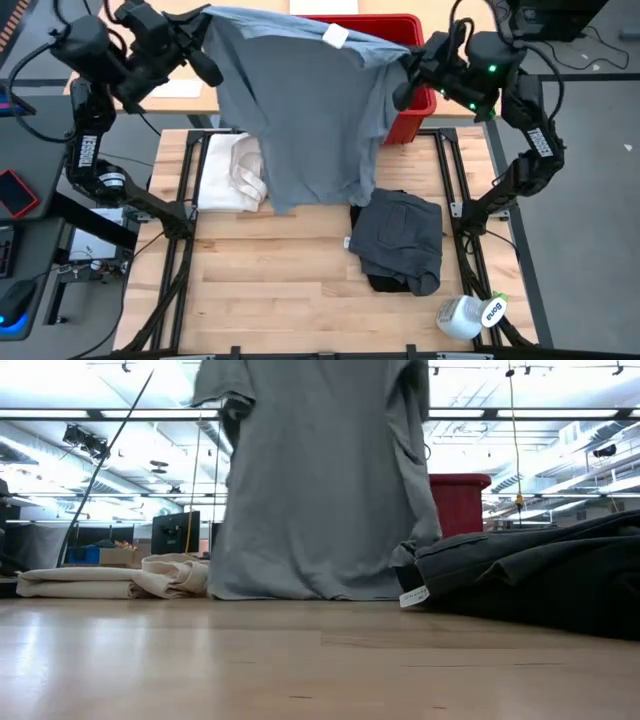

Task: Fold Laundry from Bin
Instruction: Fold the gray shirt

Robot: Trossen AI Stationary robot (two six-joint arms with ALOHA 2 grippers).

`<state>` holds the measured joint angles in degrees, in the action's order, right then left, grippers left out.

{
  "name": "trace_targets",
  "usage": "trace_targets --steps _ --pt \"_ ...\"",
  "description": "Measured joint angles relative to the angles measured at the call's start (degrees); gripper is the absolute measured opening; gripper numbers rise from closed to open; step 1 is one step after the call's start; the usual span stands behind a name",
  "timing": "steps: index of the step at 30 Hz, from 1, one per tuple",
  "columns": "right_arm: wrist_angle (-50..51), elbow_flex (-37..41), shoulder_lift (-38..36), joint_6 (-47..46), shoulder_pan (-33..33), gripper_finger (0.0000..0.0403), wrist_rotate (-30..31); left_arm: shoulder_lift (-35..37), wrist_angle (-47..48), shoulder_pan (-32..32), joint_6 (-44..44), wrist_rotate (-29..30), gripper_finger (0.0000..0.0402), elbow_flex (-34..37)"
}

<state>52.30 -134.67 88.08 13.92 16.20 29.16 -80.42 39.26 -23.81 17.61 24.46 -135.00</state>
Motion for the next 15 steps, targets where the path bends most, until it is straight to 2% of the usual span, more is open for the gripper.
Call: trace_targets --steps 5,8,11,15 --pt "-3.4 0.0 -1.0 1.1 -3.1 0.0010 -0.2 1.9 -2.6 3.9 0.9 -0.1 0.0000 0.0" --pt "0.3 0.0 -1.8 -0.7 -7.4 0.0011 -2.9 3.4 -2.0 8.5 0.8 -3.1 0.0000 0.0" --pt "6.0 0.0 -2.7 -6.7 -11.5 0.0013 -14.6 5.2 1.6 14.1 -4.0 -10.0 0.0000 0.0" --pt "13.4 0.1 -2.4 -20.1 -16.9 0.0014 -30.8 7.0 10.1 20.5 -14.7 -19.5 0.0000 -0.1"
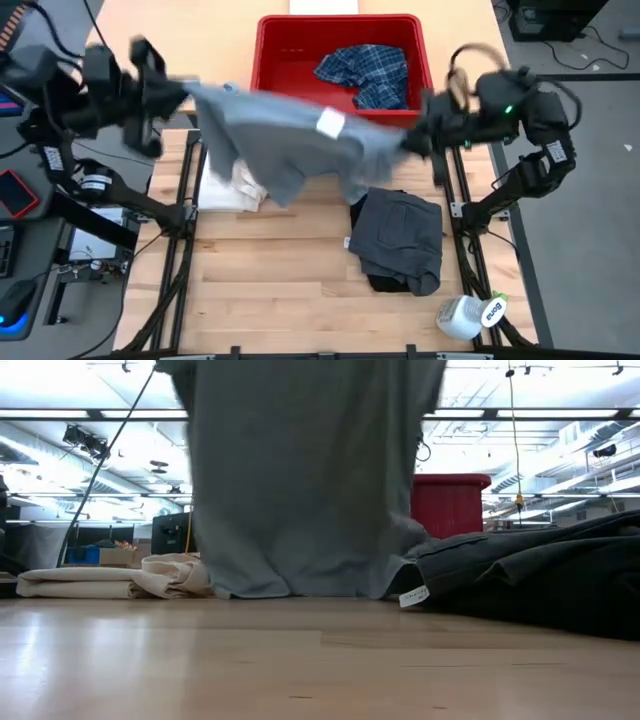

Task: Fold Laundry from Bin
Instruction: Fold the gray shirt

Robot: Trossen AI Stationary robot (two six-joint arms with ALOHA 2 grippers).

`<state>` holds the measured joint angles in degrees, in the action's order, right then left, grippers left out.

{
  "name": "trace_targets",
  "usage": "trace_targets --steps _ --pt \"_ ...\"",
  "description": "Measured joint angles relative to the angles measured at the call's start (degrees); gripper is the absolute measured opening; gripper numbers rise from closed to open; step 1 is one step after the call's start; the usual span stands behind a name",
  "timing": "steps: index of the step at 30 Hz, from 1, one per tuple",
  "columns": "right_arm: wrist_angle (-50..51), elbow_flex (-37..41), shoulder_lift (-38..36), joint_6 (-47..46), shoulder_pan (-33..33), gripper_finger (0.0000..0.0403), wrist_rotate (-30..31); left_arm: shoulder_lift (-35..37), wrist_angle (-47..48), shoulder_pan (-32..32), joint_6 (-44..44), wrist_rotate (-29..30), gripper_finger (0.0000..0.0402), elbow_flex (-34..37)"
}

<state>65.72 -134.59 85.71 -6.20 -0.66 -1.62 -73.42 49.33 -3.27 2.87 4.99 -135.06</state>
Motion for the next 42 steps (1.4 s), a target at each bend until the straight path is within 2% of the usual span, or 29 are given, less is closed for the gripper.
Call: trace_targets --steps 3,9,12,17,22,27,32,36,42 --pt "4.7 2.7 0.8 -6.9 -5.4 0.0014 -9.0 0.1 9.9 4.1 -9.8 -5.1 0.0000 0.0" --pt "6.3 13.2 3.2 -14.1 -16.0 0.0015 -20.8 -4.3 28.6 12.9 -26.1 -14.6 0.0000 0.1" --pt "5.0 18.9 4.1 -17.7 -19.3 0.0015 -28.3 -8.1 30.6 18.6 -30.0 -18.1 0.0000 0.1" --pt "-0.8 25.7 4.4 -25.9 -23.3 0.0016 -37.5 -13.9 30.6 27.6 -29.9 -21.5 0.0000 0.1" --pt "-9.0 27.9 4.4 -32.0 -27.9 0.0015 -41.9 -19.2 30.8 33.9 -31.6 -22.1 0.0000 0.1" --pt "-12.7 28.4 5.3 -32.7 -32.1 0.0015 -40.0 -25.4 31.1 39.0 -31.8 -22.6 0.0000 0.1" --pt "-12.0 28.4 10.3 -36.1 -35.6 0.0015 -45.6 -31.9 32.1 42.1 -25.0 -27.2 0.0000 0.1" --pt "-9.9 28.5 13.9 -37.2 -37.1 0.0015 -52.2 -35.0 32.0 43.1 -20.5 -27.9 0.0000 0.1" --pt "-3.7 28.5 13.6 -42.0 -39.0 0.0015 -49.8 -37.3 28.8 45.8 -25.4 -26.1 0.0000 0.1"
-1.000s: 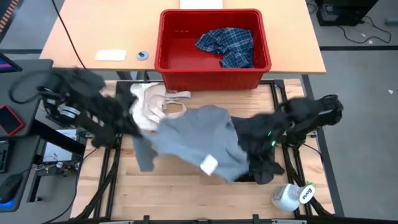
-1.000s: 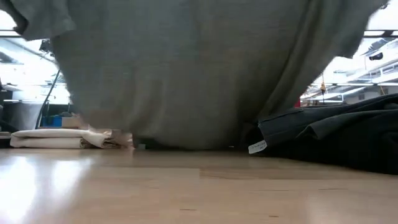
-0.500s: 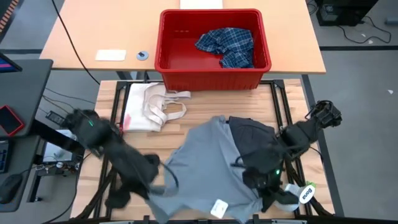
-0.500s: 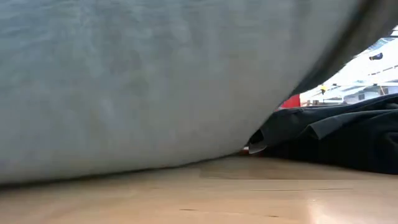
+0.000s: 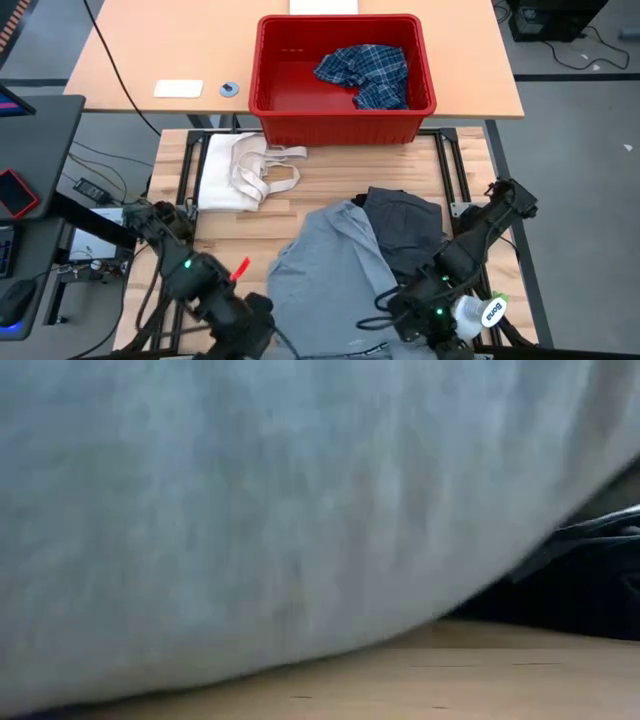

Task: Fold Laundry from Bin
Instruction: Fold the gray shirt

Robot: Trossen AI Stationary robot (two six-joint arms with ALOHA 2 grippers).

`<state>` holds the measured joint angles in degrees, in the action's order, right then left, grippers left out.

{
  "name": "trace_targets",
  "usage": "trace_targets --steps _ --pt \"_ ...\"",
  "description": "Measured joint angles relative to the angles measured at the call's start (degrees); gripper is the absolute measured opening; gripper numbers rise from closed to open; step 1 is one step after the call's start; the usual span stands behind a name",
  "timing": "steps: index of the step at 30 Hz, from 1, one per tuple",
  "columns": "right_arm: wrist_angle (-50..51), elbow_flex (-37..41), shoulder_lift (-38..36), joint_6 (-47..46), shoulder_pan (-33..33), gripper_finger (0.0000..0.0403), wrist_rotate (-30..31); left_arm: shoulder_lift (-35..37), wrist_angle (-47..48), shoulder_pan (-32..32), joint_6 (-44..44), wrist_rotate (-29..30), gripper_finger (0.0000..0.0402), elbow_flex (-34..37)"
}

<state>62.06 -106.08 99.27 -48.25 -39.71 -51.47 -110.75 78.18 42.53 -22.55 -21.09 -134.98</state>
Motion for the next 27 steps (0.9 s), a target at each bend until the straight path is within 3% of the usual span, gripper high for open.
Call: trace_targets --steps 5,11,16,20,24,27 --pt "0.2 -0.2 -3.2 -3.4 -4.0 0.0015 3.9 -1.3 -8.5 1.3 -4.8 7.1 0.0000 0.0" --pt "4.3 -0.1 -3.5 0.0 -6.8 0.0015 12.0 -3.8 -5.0 1.4 -7.9 15.3 0.0000 0.0" --pt "17.5 -0.1 -3.3 0.1 -6.2 0.0015 25.1 -6.3 3.1 1.7 -11.0 19.9 0.0000 1.1" --pt "27.3 -0.1 -3.4 0.9 -2.0 0.0016 35.9 -6.2 11.0 1.0 -13.5 25.8 0.0000 4.0" --pt "27.3 -0.1 -4.2 0.8 3.3 0.0016 49.4 -3.7 12.0 -0.6 -15.9 29.8 0.0000 9.1" --pt "28.0 -0.4 -4.3 2.5 7.4 0.0016 55.0 -1.1 11.7 -2.4 -17.8 33.2 0.0000 14.7"
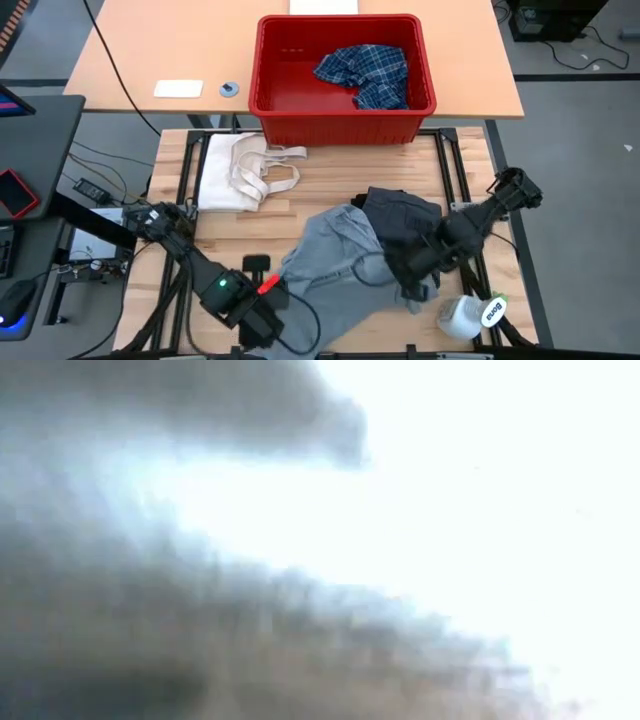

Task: Fold Laundry from Bin
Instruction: Fold the gray shirt

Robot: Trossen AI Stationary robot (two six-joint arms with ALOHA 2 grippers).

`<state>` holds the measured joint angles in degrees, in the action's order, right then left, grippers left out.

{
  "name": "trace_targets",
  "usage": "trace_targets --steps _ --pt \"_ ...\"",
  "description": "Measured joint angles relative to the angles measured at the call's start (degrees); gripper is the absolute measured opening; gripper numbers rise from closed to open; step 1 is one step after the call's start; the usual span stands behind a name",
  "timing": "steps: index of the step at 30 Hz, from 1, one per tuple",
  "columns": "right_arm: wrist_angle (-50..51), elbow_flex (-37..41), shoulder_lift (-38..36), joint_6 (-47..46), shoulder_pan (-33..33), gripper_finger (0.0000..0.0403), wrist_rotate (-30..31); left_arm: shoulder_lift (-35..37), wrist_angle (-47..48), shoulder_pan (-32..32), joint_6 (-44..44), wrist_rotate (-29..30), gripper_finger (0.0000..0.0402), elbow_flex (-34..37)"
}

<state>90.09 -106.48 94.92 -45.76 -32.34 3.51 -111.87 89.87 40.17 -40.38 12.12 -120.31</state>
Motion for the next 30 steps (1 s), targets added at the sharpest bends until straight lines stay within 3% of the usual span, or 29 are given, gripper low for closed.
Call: trace_targets --steps 4,14,17,22,26,30 --pt "0.0 0.0 0.1 5.5 4.8 0.0016 3.7 4.1 -0.2 -1.7 -2.3 5.1 0.0000 10.7" --pt "-0.4 0.4 0.6 24.1 20.0 0.0015 9.1 24.4 -3.9 -9.9 -6.3 6.7 0.0000 38.1" --pt "-2.6 3.1 0.6 30.1 25.8 0.0015 8.7 29.2 -10.5 -13.5 -3.0 6.2 0.0000 45.8" --pt "-5.8 9.9 0.6 35.9 33.5 0.0034 3.8 31.8 -24.2 -18.6 -0.3 -0.4 0.0007 56.4" --pt "-7.3 15.3 0.6 40.8 37.4 0.0084 -3.0 31.7 -24.2 -20.1 -0.7 -0.9 0.0063 58.9" --pt "-7.4 17.9 0.7 42.6 41.1 0.0149 -1.6 32.5 -18.3 -21.9 0.2 3.7 0.0163 56.5"
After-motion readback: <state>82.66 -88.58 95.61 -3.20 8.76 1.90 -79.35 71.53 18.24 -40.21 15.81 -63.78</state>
